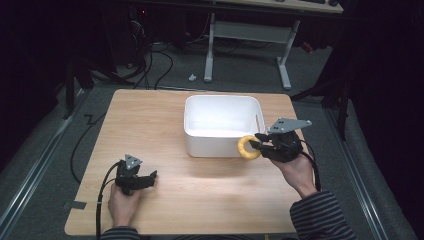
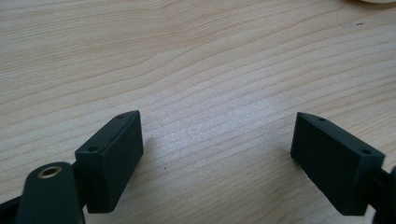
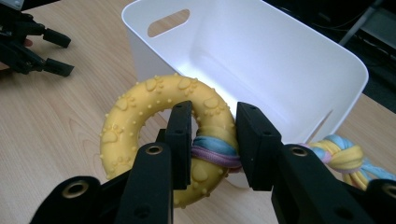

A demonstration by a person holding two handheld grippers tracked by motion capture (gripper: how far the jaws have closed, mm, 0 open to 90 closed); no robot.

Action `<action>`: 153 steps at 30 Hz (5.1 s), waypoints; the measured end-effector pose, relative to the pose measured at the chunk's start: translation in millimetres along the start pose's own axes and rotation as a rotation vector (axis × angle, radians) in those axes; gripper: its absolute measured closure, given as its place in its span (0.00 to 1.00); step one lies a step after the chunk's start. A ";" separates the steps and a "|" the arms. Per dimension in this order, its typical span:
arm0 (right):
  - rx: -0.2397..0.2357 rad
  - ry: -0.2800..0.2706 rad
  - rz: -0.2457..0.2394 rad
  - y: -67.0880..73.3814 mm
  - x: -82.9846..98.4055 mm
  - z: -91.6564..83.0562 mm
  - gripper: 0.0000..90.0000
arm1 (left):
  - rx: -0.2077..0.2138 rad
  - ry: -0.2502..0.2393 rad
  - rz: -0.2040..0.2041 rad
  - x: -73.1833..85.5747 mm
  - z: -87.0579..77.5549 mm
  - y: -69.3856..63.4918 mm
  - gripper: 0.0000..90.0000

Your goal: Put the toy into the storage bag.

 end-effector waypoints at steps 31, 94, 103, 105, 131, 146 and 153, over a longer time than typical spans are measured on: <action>-0.015 0.014 -0.016 -22.2 -60.5 47.8 0.76 | 0.001 0.001 0.001 0.2 -0.3 -0.3 0.19; -0.039 0.205 0.050 -27.7 -35.3 126.8 0.75 | 0.001 0.000 0.000 0.2 -0.2 -0.3 0.19; -0.039 0.195 0.068 -29.3 -38.6 122.0 0.62 | 0.000 0.000 0.001 0.2 -0.1 -0.3 0.19; -0.040 0.186 0.076 -30.1 -38.4 119.1 0.61 | 0.000 0.000 0.001 0.2 -0.2 -0.4 0.19; 0.047 0.017 0.166 -42.3 -7.1 31.6 0.59 | 0.000 0.000 0.000 0.3 -0.2 -0.4 0.19; 0.077 -0.022 0.199 -43.6 6.7 1.9 0.60 | 0.001 0.000 0.000 0.3 -0.3 -0.3 0.19; 0.067 -0.056 0.226 -42.2 14.3 -15.2 0.59 | 0.001 0.000 0.000 0.3 -0.3 -0.3 0.19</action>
Point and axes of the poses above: each handheld gripper's, and its own axes: z roughly forward along the jaws, x roughly out of its underside, y roughly to its left, the point moved 1 cm from there along z, roughly forward along the jaws, and after that the axes turned 6 degrees about x, right-handed, at the moved point
